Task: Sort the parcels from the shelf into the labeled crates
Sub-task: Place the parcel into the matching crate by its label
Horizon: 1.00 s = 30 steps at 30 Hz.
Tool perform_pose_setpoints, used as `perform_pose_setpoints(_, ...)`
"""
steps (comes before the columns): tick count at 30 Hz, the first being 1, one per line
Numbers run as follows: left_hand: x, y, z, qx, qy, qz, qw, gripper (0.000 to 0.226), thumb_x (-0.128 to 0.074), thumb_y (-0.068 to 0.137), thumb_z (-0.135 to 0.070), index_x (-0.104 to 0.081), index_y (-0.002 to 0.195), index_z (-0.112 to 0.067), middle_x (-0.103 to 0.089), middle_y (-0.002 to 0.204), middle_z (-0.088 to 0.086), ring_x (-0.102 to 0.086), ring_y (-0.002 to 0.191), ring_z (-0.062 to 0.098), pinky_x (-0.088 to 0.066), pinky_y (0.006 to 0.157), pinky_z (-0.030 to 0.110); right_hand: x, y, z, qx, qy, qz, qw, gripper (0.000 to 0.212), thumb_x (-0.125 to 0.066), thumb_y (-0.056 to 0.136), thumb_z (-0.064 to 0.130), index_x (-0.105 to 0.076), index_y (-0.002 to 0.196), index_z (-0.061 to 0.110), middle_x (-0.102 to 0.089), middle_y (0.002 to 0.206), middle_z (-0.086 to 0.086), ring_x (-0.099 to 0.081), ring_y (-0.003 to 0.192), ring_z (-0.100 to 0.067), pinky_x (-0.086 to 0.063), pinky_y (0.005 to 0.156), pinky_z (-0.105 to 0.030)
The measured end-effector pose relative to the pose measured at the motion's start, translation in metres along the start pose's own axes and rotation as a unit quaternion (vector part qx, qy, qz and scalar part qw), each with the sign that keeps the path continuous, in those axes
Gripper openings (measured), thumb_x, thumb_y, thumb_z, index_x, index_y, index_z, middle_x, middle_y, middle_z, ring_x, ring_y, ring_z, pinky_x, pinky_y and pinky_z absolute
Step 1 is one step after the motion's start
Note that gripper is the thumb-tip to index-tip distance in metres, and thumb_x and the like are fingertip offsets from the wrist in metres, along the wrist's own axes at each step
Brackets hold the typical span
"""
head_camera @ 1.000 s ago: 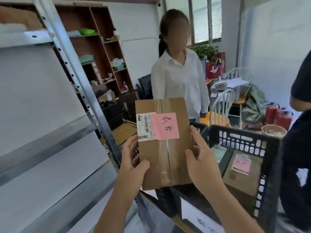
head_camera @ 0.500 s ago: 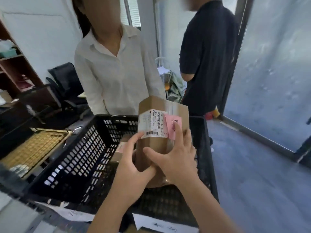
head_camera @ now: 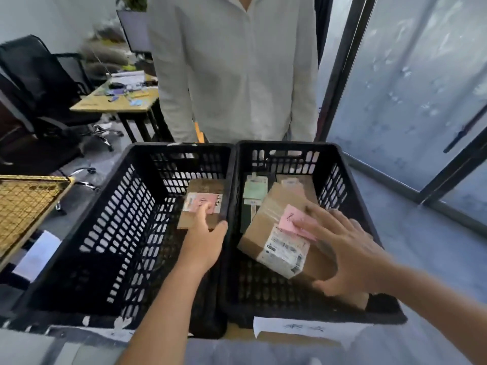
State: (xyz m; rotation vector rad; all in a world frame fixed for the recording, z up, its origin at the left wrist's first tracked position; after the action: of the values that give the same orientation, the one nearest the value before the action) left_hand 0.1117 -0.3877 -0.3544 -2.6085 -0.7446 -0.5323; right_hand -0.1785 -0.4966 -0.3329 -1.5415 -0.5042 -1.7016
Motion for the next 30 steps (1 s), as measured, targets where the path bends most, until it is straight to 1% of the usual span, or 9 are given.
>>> perform_pose_setpoints(3,-0.015,0.007,0.013,0.040,0.029,0.058,0.997,0.067,-0.051,0.110,-0.046,-0.018,0.168,-0.043,-0.030,0.173,-0.007,-0.034,0.157,0.024,-0.033,0.123,0.045,-0.014,0.020,-0.006,0.077,-0.098,0.068,0.990,0.115,-0.056,0.067,0.091,0.015,0.153,0.063,0.026,0.169,0.015,0.012,0.157,-0.032,0.003,0.125,-0.061)
perform_pose_setpoints(5,-0.022,0.006,0.018,0.052,0.025,0.057,0.997,0.065,-0.047,0.111,-0.049,-0.017,0.168,-0.043,-0.032,0.173,-0.004,-0.036,0.156,0.026,-0.033,0.122,0.043,-0.027,0.031,-0.009,0.126,-0.117,0.124,0.977,0.113,-0.057,0.073,0.087,0.019,0.153,0.062,0.031,0.167,0.014,0.020,0.156,-0.035,0.015,0.119,-0.058)
perform_pose_setpoints(7,-0.025,0.006,0.022,0.051,0.035,0.038,0.997,0.064,-0.047,0.110,-0.051,-0.019,0.168,-0.044,-0.035,0.172,-0.005,-0.039,0.155,0.026,-0.035,0.122,0.044,-0.040,0.040,-0.008,0.175,-0.125,0.169,0.962,0.113,-0.061,0.076,0.081,0.018,0.155,0.059,0.031,0.168,0.012,0.024,0.155,-0.036,0.019,0.117,-0.061)
perform_pose_setpoints(11,-0.023,0.012,0.031,0.059,0.028,0.013,0.998,0.060,-0.053,0.107,-0.054,-0.032,0.162,-0.048,-0.046,0.165,-0.011,-0.046,0.147,0.018,-0.039,0.121,0.042,-0.070,0.061,-0.004,0.227,-0.109,0.187,0.949,0.116,-0.065,0.075,0.078,0.013,0.157,0.056,0.026,0.170,0.008,0.022,0.155,-0.040,0.011,0.121,-0.068)
perform_pose_setpoints(15,-0.025,0.010,0.026,0.078,0.036,0.003,0.996,0.058,-0.053,0.107,-0.053,-0.032,0.162,-0.050,-0.046,0.160,-0.014,-0.047,0.140,0.014,-0.035,0.107,0.031,-0.098,0.073,-0.018,0.186,-0.084,0.206,0.957,0.116,-0.064,0.074,0.076,0.012,0.159,0.052,0.028,0.170,0.006,0.026,0.154,-0.041,0.015,0.119,-0.069)
perform_pose_setpoints(18,-0.025,0.011,0.027,0.088,0.031,-0.012,0.996,0.060,-0.056,0.107,-0.051,-0.034,0.163,-0.046,-0.048,0.151,-0.018,-0.041,0.135,0.004,-0.032,0.109,0.028,-0.109,0.085,-0.017,0.190,-0.088,0.177,0.962,0.106,-0.059,0.074,0.079,-0.002,0.159,0.048,0.011,0.173,-0.001,0.015,0.157,-0.038,0.007,0.119,-0.073)
perform_pose_setpoints(22,-0.027,0.012,0.031,0.105,0.017,-0.025,0.994,0.060,-0.058,0.107,-0.046,-0.037,0.163,-0.040,-0.044,0.140,-0.022,-0.038,0.135,0.000,-0.030,0.111,0.026,-0.136,0.093,-0.012,0.241,-0.134,0.188,0.943,0.107,-0.075,0.076,0.061,-0.008,0.157,0.041,-0.002,0.172,-0.011,-0.006,0.157,-0.040,-0.011,0.115,-0.073)
perform_pose_setpoints(26,-0.029,0.011,0.029,0.105,0.021,-0.040,0.993,0.060,-0.060,0.106,-0.044,-0.041,0.162,-0.034,-0.046,0.145,-0.019,-0.038,0.131,-0.001,-0.031,0.111,0.023,-0.146,0.094,-0.012,0.229,-0.136,0.193,0.944,0.113,-0.080,0.078,0.057,-0.001,0.157,0.039,0.004,0.172,-0.012,-0.001,0.157,-0.043,-0.008,0.116,-0.077)
perform_pose_setpoints(30,-0.030,0.007,0.023,0.109,0.059,-0.052,0.991,0.055,-0.059,0.105,-0.051,-0.045,0.158,-0.041,-0.051,0.137,-0.018,-0.044,0.125,0.003,-0.036,0.107,0.026,-0.141,0.097,-0.013,0.215,-0.120,0.189,0.950,0.113,-0.069,0.078,0.076,0.000,0.160,0.040,0.002,0.173,-0.007,-0.003,0.157,-0.038,-0.013,0.117,-0.071)
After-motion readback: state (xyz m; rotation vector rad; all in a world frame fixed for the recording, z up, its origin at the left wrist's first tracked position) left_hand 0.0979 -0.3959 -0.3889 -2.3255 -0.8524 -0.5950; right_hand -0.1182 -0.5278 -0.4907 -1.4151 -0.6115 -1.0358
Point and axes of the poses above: each hand's wrist, its own y-axis towards the middle knuckle, its own x-axis out of the back of the hand, z = x × y, the point moved 2 cm from there along y, towards the middle knuckle
